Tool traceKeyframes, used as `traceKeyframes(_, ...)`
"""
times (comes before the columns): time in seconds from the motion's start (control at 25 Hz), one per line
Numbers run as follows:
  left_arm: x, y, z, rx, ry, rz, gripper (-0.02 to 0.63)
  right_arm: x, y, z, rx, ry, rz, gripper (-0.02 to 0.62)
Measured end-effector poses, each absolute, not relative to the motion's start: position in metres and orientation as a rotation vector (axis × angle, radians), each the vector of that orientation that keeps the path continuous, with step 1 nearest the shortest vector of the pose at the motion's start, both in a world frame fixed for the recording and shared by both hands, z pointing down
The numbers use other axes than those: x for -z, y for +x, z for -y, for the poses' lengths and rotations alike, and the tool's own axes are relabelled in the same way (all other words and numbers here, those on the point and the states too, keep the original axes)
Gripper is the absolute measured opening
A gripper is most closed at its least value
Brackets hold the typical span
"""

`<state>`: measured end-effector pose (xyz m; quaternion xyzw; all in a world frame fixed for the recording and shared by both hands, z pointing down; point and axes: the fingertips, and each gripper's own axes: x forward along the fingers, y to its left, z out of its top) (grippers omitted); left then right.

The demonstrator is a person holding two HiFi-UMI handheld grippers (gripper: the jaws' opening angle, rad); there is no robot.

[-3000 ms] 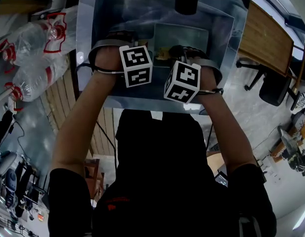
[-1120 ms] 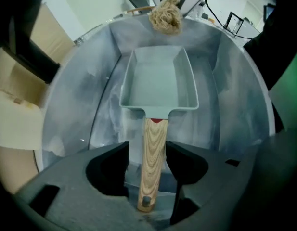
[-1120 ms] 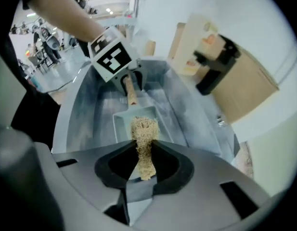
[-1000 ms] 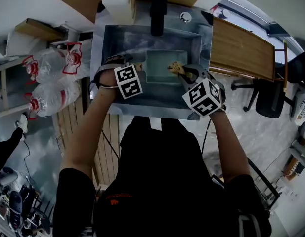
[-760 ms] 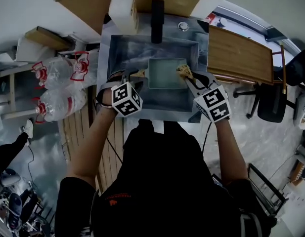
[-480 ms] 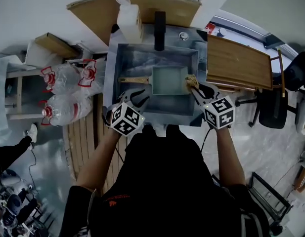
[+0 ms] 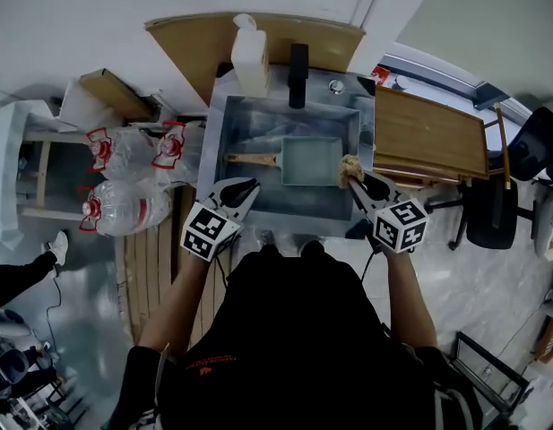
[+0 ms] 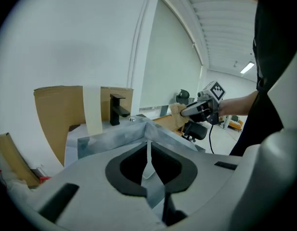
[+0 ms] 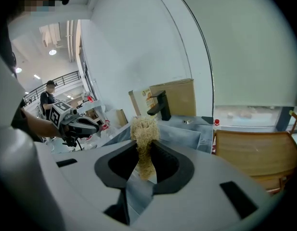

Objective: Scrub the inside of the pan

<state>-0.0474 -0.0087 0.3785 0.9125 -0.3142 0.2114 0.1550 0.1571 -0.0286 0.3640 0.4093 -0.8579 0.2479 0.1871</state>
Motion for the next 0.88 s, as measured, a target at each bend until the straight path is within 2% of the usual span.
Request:
traceKeyframes(0.4,-0.336,-0.045,0.017,-0.486,2.723,0.882,0.029,-0.327,0.129,0.028,-0.692,1.157,2.538,0.086)
traceKeyframes(0.88,-0.333,-0.044,0.023,-0.455,2.734,0.882,0.029,-0.308,0.114,0.033,-0.645,1.126,2.571,0.086)
